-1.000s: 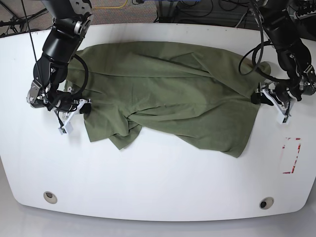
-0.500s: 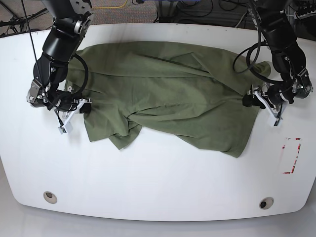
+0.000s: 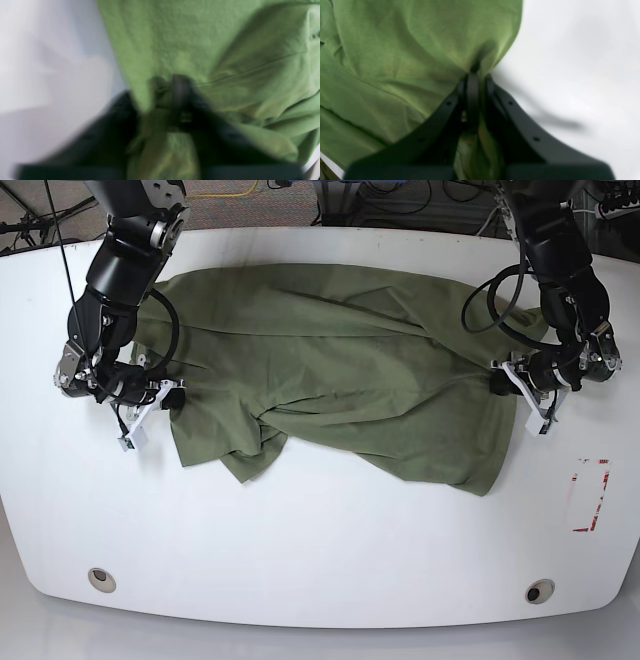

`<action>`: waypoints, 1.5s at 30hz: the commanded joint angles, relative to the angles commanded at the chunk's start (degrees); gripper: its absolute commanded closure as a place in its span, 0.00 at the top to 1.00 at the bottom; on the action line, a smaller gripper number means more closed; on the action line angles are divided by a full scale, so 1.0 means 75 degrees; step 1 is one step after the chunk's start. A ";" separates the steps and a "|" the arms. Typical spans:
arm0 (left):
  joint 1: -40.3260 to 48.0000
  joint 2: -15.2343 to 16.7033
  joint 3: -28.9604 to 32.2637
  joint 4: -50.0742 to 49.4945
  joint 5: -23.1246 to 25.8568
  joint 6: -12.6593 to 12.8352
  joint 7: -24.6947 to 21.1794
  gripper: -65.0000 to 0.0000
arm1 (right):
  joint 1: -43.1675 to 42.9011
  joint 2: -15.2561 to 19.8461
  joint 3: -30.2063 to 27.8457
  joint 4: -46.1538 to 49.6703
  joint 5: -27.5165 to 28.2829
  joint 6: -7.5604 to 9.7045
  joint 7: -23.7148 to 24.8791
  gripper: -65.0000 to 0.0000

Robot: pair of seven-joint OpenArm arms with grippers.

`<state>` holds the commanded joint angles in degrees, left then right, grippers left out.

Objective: Fold the T-shirt properly
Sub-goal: 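Move the open left gripper along the shirt's side edge toward the right gripper, then grasp the green shirt's side edge with the left gripper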

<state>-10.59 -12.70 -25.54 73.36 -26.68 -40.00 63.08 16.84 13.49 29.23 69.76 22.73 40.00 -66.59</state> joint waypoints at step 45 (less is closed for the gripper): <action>-0.2309 -0.0305 0.0023 0.4442 -0.0035 0.0000 0.0844 0.00 | 0.3774 0.1207 -0.2157 0.2391 -0.0012 0.0000 -0.1788 0.00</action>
<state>-27.91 -14.99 -25.36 106.68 -26.95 -40.00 69.41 45.14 22.55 13.05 87.69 22.64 40.00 -80.00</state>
